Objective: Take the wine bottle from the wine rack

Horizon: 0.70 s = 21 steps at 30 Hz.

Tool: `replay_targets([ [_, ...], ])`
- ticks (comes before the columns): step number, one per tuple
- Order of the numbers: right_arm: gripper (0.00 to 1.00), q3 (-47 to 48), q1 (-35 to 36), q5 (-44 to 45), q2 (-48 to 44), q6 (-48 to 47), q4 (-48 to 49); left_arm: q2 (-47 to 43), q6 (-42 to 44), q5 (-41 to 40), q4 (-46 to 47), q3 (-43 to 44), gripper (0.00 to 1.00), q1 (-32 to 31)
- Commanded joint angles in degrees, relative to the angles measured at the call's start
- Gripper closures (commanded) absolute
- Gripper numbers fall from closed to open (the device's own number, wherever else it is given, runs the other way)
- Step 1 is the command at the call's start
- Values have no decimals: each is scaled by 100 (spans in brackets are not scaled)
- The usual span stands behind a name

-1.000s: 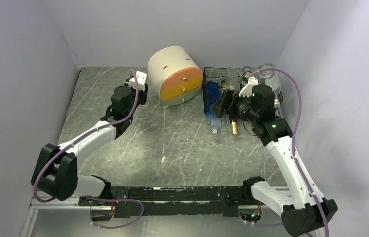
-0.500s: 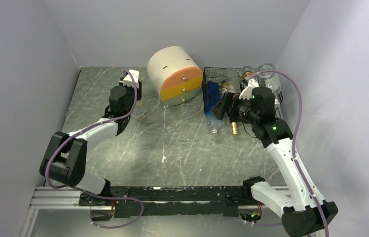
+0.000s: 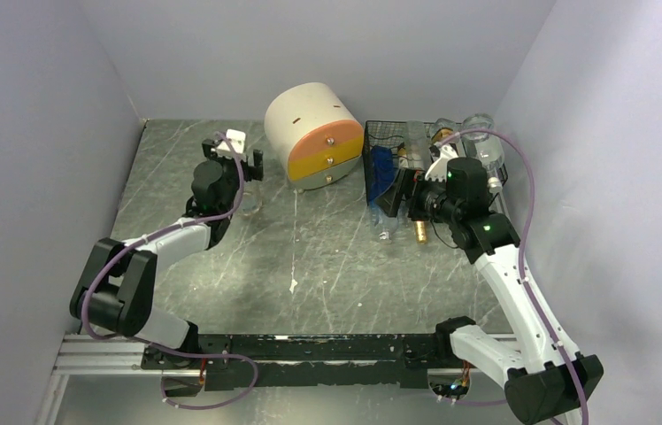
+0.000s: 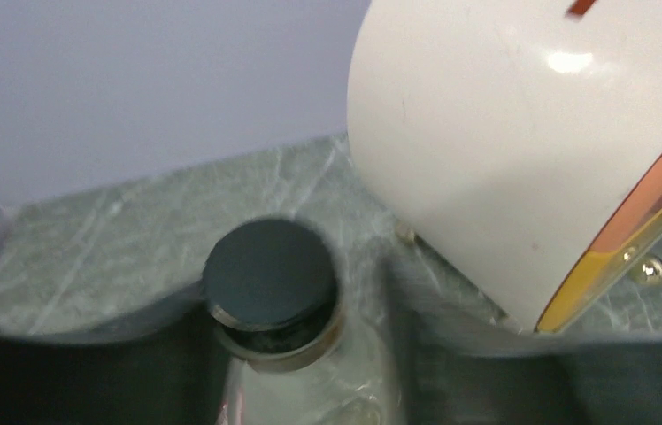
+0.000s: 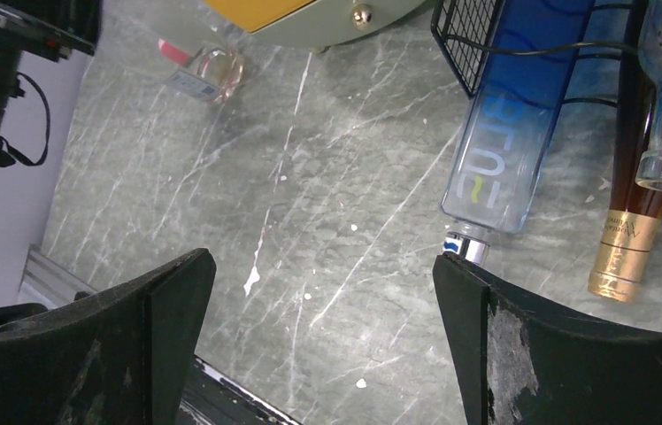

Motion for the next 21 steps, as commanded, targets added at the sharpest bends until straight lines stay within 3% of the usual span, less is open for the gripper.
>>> replay_targets([
  [1,0,-62,-32,-58,-142,13,22,-430,-199,-68,1101,154,0,25],
  [4,0,-31,-32,-28,-132,-36,-56,-723,-193,-25,943,157,1,22],
  [13,0,144,-32,616,11,-224,-393,-2205,-685,-106,-740,839,1,-57],
  [16,0,219,-32,1074,81,-276,-460,-2549,-1057,521,-1181,947,1,-57],
  [21,0,271,-32,2412,165,-390,-544,-2837,-927,1563,-1274,805,1,-176],
])
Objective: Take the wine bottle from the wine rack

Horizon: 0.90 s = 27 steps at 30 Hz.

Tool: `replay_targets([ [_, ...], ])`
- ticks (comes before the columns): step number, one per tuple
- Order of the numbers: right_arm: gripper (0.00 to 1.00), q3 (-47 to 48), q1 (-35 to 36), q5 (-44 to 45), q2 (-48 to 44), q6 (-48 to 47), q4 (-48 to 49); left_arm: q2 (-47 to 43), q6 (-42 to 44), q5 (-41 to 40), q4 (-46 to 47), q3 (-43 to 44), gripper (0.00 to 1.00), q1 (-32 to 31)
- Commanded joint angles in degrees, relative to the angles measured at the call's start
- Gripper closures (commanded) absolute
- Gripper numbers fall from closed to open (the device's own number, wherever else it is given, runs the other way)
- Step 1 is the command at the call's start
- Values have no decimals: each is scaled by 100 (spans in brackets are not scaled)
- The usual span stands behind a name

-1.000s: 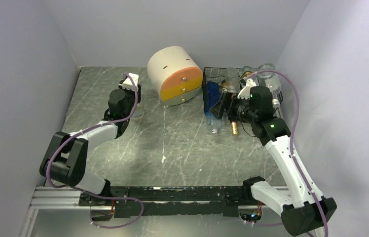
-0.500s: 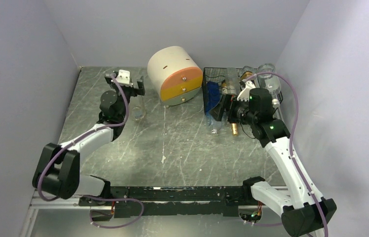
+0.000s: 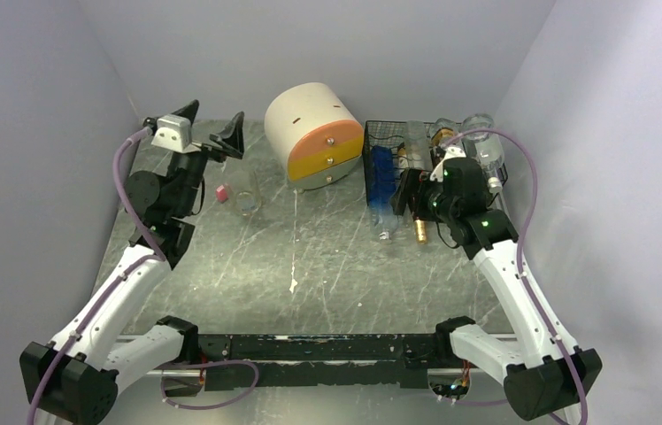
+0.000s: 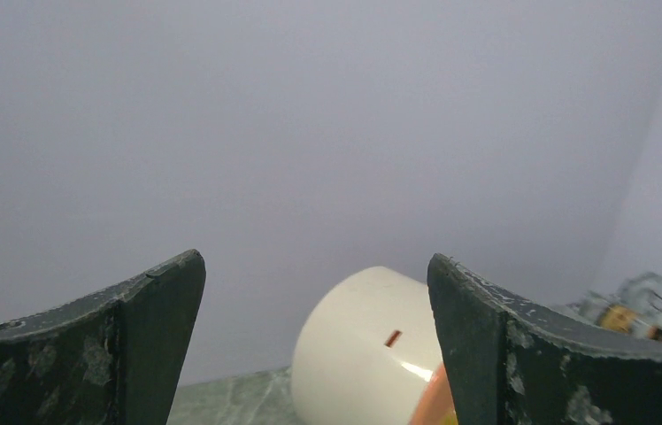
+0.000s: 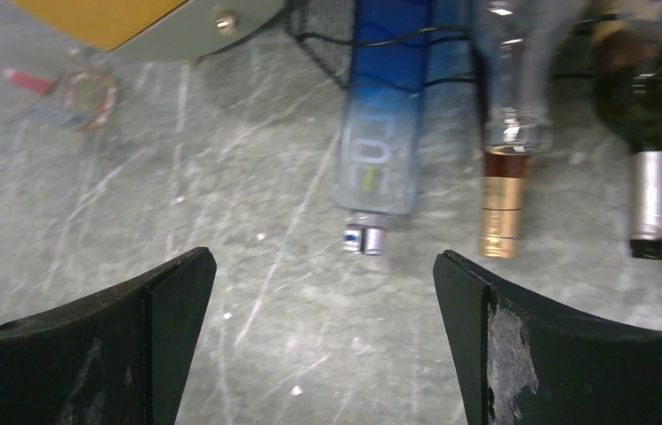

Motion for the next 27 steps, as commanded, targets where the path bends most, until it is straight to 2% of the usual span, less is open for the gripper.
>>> replay_targets([
  [1,0,180,-28,1526,50,-205,-76,-121,13,1063,-613,-25,1,-188],
  [4,0,81,-109,2022,172,-243,27,-214,246,1362,-830,-25,1,-310],
  [6,0,-6,-174,2050,292,-265,181,-299,350,1353,-918,-54,1,-433],
  [9,0,-136,-273,1773,431,-222,544,-463,569,1124,-838,-219,1,-691],
  [15,1,-395,-674,1248,896,-228,1214,-581,1609,558,-819,-463,1,-1349],
  [23,11,-701,-913,836,1395,-402,2079,-565,1910,334,-718,-616,2,-1715],
  [27,17,-598,-1167,771,1842,-410,2126,-595,2024,248,-671,-676,3,-1836],
])
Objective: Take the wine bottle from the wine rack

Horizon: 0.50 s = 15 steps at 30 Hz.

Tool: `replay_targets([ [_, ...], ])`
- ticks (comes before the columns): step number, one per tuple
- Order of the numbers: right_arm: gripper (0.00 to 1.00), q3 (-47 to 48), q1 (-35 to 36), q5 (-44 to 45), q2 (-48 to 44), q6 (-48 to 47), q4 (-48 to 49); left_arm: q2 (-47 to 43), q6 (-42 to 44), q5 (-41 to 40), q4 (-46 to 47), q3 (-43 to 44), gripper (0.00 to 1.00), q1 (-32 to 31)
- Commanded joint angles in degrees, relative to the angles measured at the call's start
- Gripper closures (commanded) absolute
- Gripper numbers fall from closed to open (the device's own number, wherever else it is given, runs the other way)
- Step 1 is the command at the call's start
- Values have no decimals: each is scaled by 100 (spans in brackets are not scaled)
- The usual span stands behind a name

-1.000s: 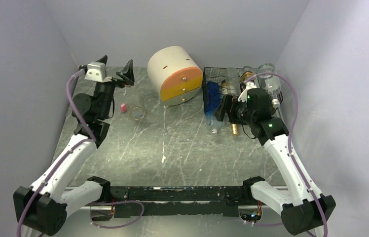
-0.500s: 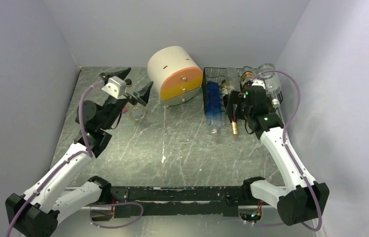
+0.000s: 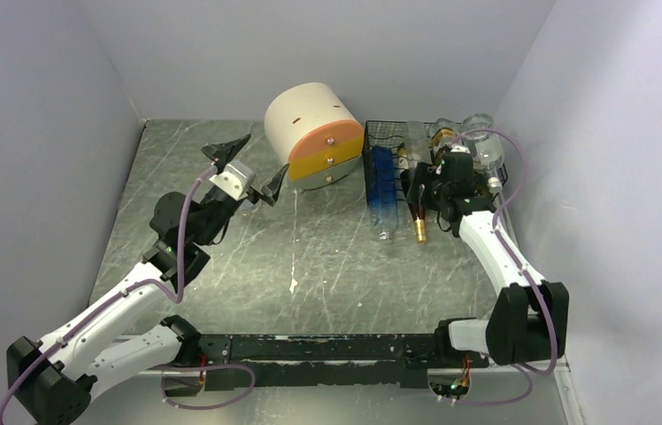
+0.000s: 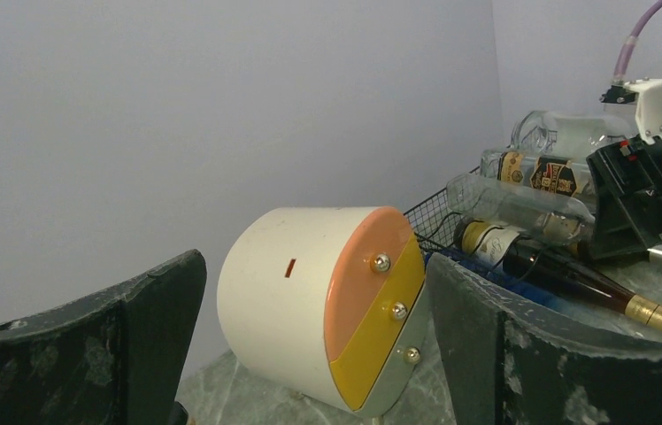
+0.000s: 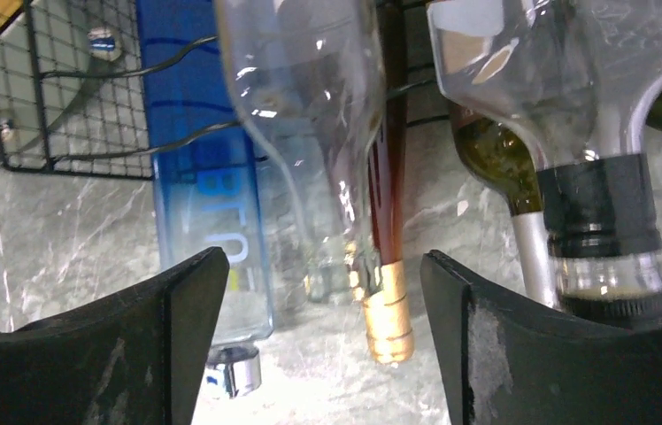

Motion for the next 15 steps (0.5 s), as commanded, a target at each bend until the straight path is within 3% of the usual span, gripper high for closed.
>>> replay_targets([
  [1,22,69,-311,-287,426,-108,480,-49,269,-242,164,-112,3,-163],
  [7,34,138,-477,-857,756,-162,721,-28,419,-358,195,-156,4,-219],
  [15,37,340,-581,-1065,1084,-98,773,64,569,-431,307,-266,5,-259],
])
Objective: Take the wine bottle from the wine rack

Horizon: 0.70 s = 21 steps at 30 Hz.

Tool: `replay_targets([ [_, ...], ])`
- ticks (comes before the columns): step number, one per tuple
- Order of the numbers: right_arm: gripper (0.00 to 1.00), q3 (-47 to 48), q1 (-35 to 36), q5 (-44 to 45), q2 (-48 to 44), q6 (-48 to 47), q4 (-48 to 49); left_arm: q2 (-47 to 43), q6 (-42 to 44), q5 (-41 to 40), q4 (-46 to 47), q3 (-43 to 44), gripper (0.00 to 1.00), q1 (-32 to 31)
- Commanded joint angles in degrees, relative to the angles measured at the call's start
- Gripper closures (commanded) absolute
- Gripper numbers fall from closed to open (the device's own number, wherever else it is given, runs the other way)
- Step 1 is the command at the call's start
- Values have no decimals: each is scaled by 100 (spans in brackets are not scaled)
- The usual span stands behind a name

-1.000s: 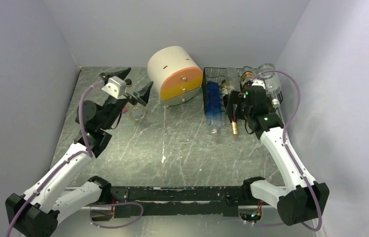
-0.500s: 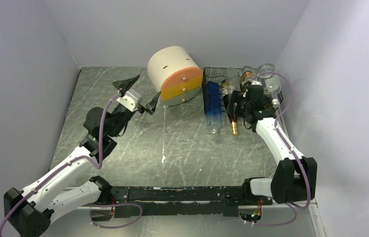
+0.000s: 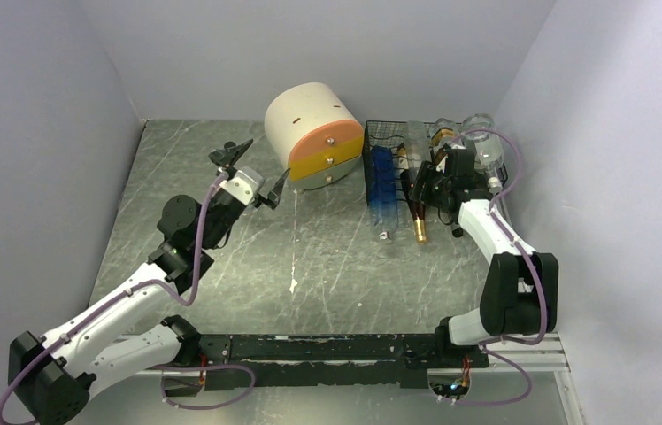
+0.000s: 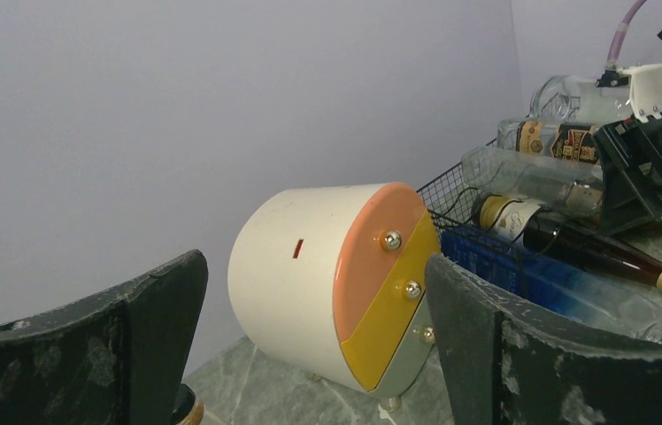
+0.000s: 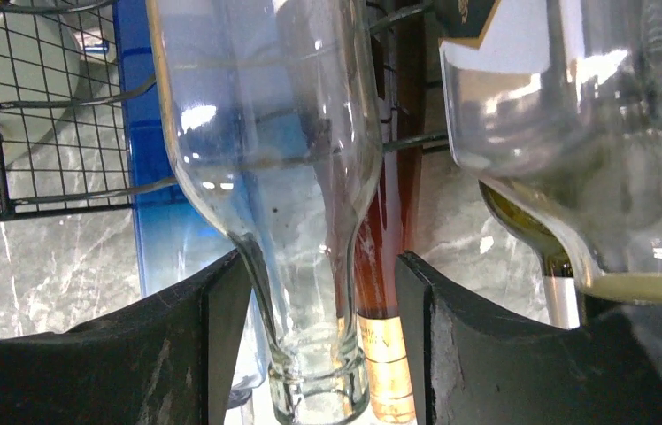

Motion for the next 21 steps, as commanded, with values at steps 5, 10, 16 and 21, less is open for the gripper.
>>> replay_targets([
  [5,41,331,-139,-247,212,-37,187,37,212,-161,310,-119,4,-105],
  [10,47,351,-243,-572,314,50,264,113,280,-140,326,-150,4,-114],
  [16,71,503,-281,-1268,85,332,317,105,326,-73,329,-176,5,-122],
  [21,91,156,-286,-1845,-309,902,641,102,341,-52,321,-182,5,-132],
])
